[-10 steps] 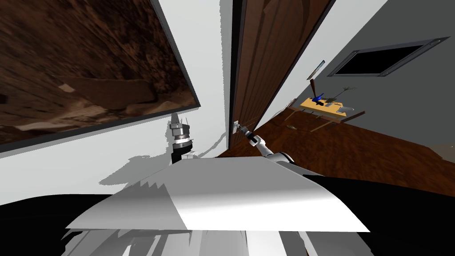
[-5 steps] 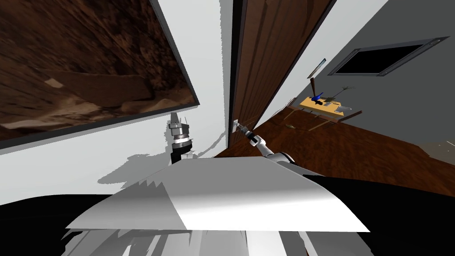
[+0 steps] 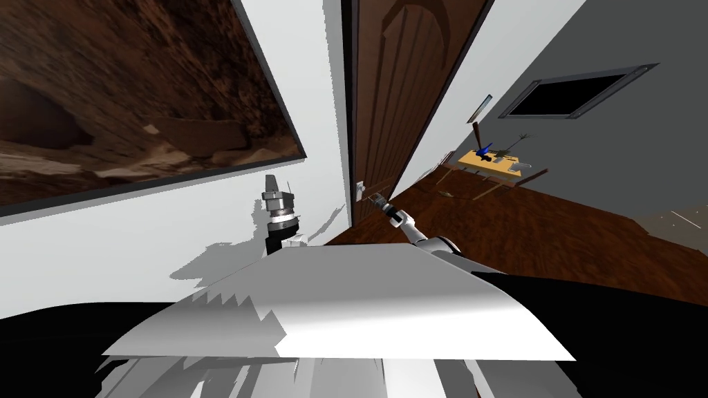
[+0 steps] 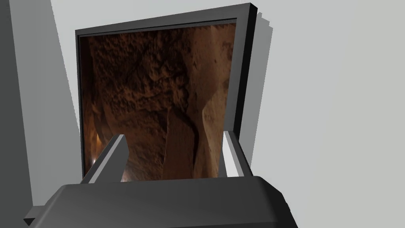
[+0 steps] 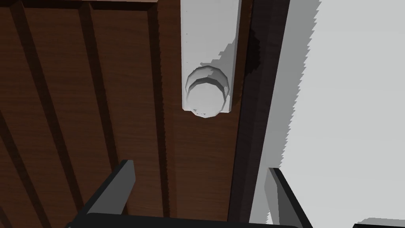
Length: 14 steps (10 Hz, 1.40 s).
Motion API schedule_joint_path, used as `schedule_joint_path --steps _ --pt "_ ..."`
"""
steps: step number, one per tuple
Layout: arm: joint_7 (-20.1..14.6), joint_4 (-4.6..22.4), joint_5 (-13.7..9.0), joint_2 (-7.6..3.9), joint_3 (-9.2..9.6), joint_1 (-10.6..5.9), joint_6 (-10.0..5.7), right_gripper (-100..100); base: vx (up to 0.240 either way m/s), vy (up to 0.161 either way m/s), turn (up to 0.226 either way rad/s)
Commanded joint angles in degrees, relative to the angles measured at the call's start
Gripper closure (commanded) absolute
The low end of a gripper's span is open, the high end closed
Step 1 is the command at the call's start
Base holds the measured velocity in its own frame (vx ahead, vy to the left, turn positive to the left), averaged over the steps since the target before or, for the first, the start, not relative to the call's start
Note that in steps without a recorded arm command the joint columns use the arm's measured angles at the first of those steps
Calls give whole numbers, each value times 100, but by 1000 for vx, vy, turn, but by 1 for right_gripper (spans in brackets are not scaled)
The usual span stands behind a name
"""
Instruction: Pull the door open
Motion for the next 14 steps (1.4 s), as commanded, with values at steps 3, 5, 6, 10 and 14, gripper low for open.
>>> schedule_joint_path --steps 3,5,6,10,14 --pt "76 12 -16 66 -41 -11 43 -100 131 62 33" --pt "143 22 -30 125 -77 -20 82 -100 202 140 38" --pt "171 27 -35 150 -93 -24 99 -100 187 87 47" --pt "176 21 -37 157 -96 -23 101 100 23 -5 16" --pt "176 21 -37 157 -96 -23 101 100 -2 0 0"
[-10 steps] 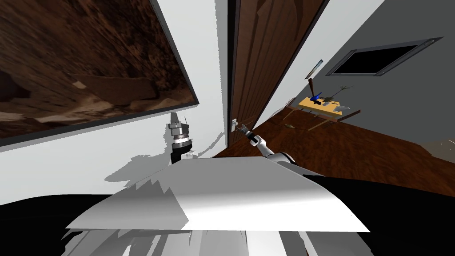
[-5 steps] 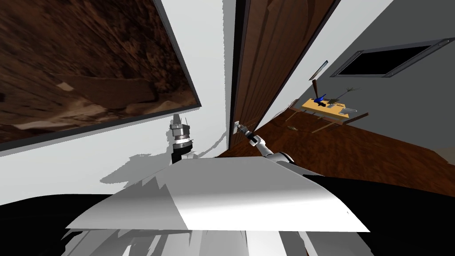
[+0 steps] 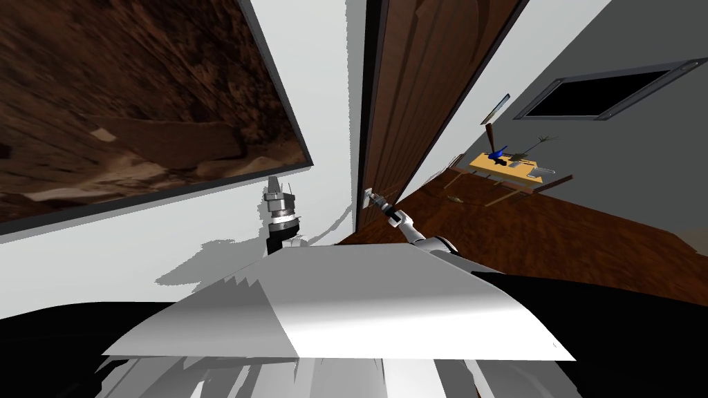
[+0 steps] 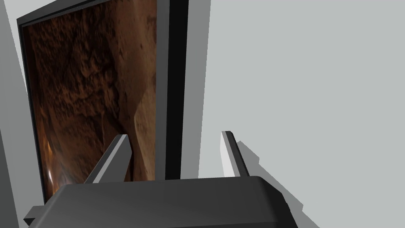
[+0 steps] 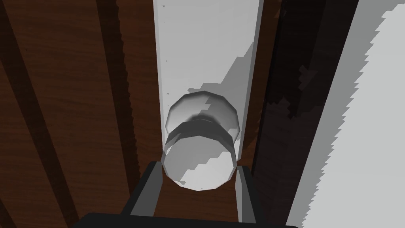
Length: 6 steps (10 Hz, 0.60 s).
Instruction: Pull the door open
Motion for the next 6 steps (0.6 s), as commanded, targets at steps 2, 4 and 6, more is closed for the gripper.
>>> schedule_joint_path --steps 2,4,6 --pt "-302 -8 -217 11 10 -2 44 100 -50 -86 120" --pt "-481 -13 -347 18 16 -4 70 100 -58 -84 104" --pt "-815 -23 -591 31 27 -6 120 100 -72 -101 160"
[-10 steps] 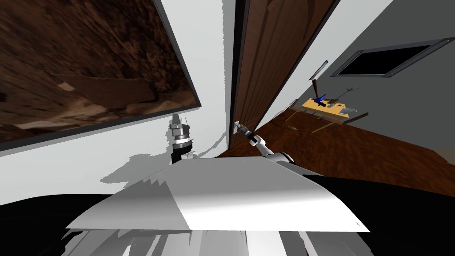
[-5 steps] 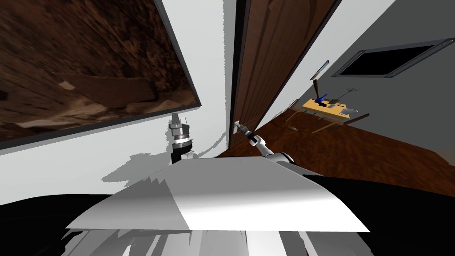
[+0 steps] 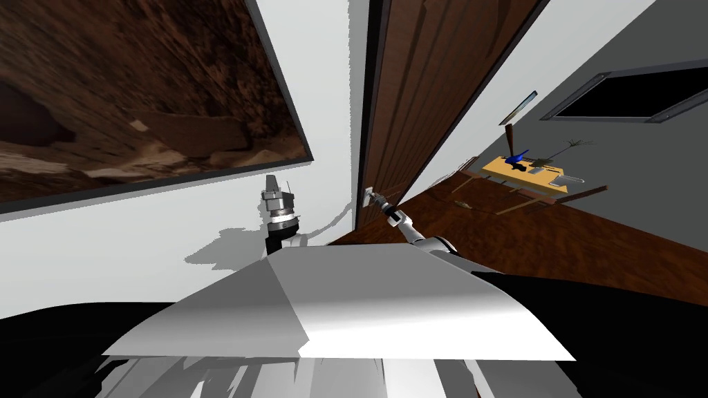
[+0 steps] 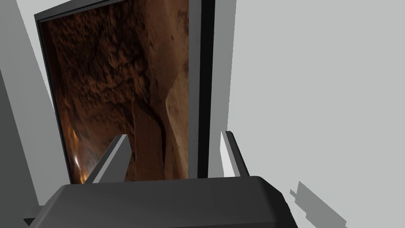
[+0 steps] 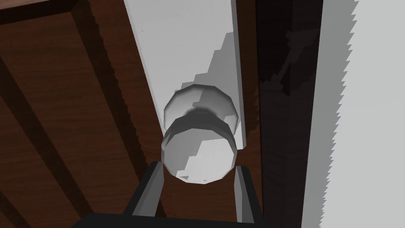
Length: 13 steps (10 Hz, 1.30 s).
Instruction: Pull the door open
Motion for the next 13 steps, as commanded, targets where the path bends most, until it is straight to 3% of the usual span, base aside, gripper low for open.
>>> schedule_joint_path --steps 1,9,10,13 --pt "-230 37 -170 2 -12 -7 32 100 -69 -88 104" --pt "-1457 1 -1104 51 30 -17 220 100 -70 -90 138" --pt "-1111 50 -992 29 32 -49 223 -100 -91 -53 63" --pt "-852 129 -968 9 36 -92 233 -100 -69 6 -6"
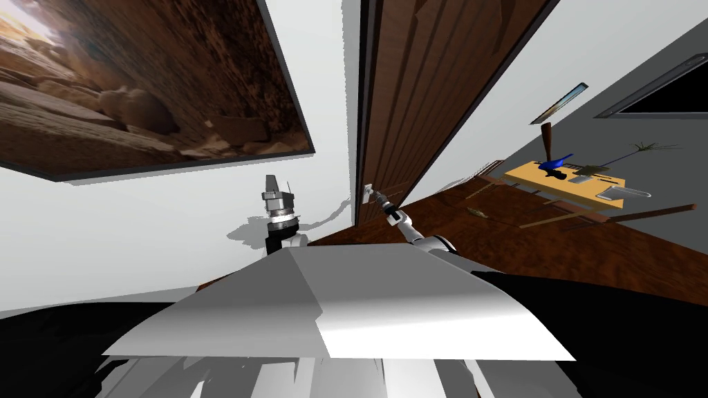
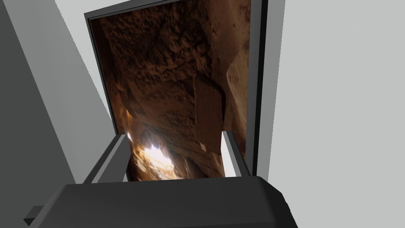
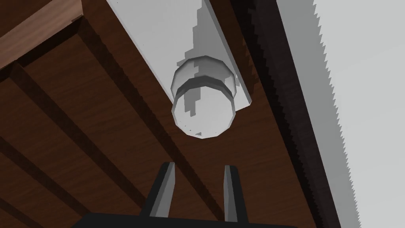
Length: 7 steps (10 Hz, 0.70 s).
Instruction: Pull the door open
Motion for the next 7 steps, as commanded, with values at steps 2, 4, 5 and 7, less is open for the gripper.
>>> schedule_joint_path --steps 2,4,5,7 --pt "430 120 37 -31 5 -65 15 -100 -78 -1 16" --pt "651 173 53 -44 7 -93 22 -100 -80 -13 11" --pt "873 229 69 -57 9 -122 30 -100 -36 -6 11" --pt "1104 286 86 -69 11 -152 38 -100 -47 -9 13"
